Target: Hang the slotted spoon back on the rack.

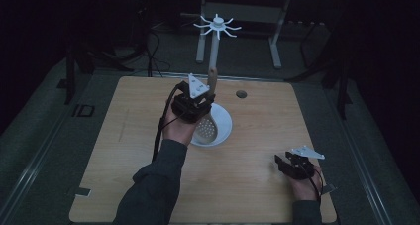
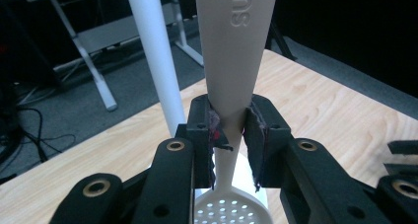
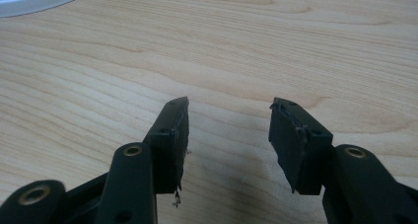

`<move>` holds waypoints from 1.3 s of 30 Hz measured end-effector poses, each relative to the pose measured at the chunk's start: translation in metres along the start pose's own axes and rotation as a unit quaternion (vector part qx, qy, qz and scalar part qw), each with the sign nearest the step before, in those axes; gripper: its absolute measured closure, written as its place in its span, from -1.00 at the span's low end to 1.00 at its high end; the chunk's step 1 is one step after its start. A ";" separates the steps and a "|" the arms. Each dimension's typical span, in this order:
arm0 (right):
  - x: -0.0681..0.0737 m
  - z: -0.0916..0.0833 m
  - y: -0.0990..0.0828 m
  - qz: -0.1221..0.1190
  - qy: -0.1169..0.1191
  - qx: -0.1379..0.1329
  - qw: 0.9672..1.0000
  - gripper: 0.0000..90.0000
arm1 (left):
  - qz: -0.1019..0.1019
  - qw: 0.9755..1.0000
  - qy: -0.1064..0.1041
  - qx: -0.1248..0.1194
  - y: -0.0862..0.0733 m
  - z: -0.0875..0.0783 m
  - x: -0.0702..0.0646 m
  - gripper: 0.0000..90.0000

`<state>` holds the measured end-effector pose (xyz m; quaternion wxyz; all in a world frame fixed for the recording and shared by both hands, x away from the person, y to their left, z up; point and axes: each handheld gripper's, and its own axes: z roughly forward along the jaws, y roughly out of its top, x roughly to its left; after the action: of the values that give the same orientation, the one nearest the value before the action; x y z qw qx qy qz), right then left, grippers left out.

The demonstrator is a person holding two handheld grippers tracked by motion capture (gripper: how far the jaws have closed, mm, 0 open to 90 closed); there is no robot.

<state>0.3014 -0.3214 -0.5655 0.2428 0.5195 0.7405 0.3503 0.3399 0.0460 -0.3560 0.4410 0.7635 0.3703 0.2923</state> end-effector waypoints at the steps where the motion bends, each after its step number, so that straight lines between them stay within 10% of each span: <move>1: 0.000 0.000 0.000 0.001 0.000 0.000 1.000 0.09 | 0.000 1.000 0.002 -0.002 0.001 0.000 0.000 0.64; 39: -0.001 -0.001 -0.001 0.004 -0.005 -0.001 1.000 0.09 | -0.019 0.998 0.053 -0.032 0.027 -0.003 -0.003 0.65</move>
<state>0.3005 -0.3226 -0.5651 0.2452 0.5241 0.7367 0.3498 0.3439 0.0358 -0.3310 0.4504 0.7251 0.3985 0.3354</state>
